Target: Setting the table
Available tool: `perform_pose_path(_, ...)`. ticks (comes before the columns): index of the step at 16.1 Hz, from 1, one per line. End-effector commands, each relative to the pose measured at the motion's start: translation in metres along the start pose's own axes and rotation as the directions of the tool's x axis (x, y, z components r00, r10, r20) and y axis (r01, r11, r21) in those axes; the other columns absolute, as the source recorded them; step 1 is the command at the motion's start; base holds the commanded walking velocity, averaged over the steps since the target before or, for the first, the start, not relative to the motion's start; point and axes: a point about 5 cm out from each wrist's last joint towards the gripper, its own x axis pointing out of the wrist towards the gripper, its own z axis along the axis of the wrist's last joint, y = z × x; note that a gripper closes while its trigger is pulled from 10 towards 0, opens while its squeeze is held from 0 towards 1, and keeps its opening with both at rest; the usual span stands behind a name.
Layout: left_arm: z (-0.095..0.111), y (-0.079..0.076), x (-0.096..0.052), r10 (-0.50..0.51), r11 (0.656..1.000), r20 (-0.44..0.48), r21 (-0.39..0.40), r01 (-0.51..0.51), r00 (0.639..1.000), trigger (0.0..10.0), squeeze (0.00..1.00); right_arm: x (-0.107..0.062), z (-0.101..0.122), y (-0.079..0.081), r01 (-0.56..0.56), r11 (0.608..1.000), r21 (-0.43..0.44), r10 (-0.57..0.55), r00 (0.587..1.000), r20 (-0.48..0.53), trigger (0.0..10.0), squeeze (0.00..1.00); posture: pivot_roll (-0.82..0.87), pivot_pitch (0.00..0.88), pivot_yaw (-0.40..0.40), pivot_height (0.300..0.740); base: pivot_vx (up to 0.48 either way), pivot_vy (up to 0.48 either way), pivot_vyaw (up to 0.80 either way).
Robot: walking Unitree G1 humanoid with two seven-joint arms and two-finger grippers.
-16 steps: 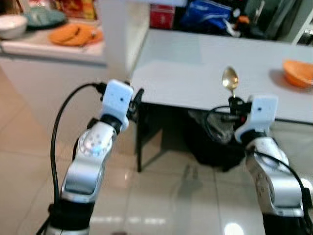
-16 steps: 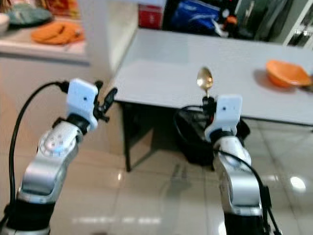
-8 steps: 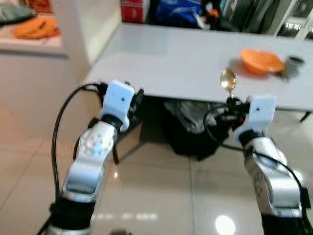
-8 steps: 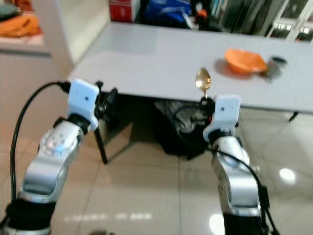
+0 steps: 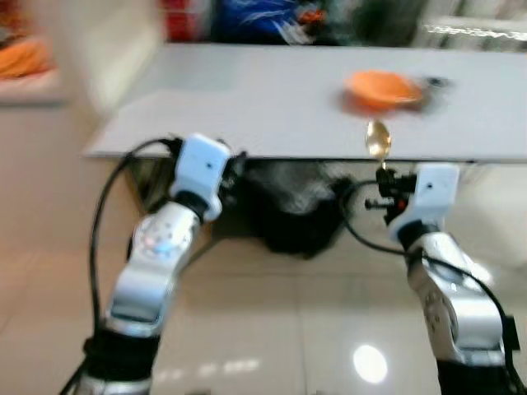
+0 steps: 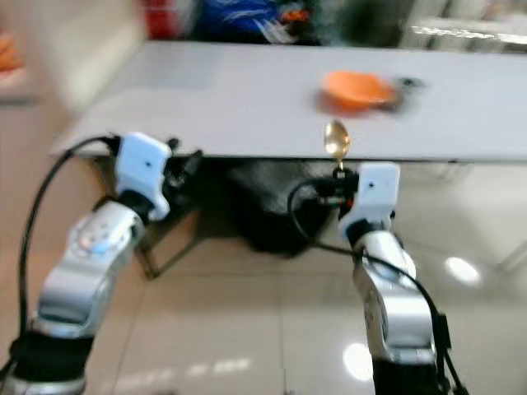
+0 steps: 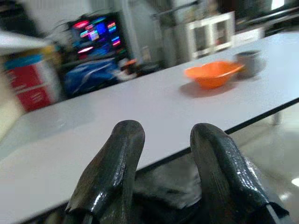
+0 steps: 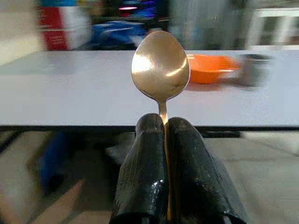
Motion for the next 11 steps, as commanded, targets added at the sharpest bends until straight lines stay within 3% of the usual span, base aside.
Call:
perform_pose_path(1,0.0034,-0.0067,0.0012,-0.033,0.999,0.011,-0.013,0.033,0.999,10.0,0.00,-0.0001,0.0058,-0.0054,0.018,1.000,0.000,-0.018,1.000,0.018,10.0,0.00,0.08,0.027,-0.013,0.740,0.349,0.000,0.00)
perform_pose_path(11,0.0040,-0.0075,0.0010,-0.038,0.999,0.008,-0.015,0.038,0.999,10.0,0.00,0.0008,0.0085,-0.0027,-0.032,0.999,-0.019,0.032,0.999,0.021,10.0,0.00,0.08,0.036,-0.018,0.740,0.351,0.000,0.00)
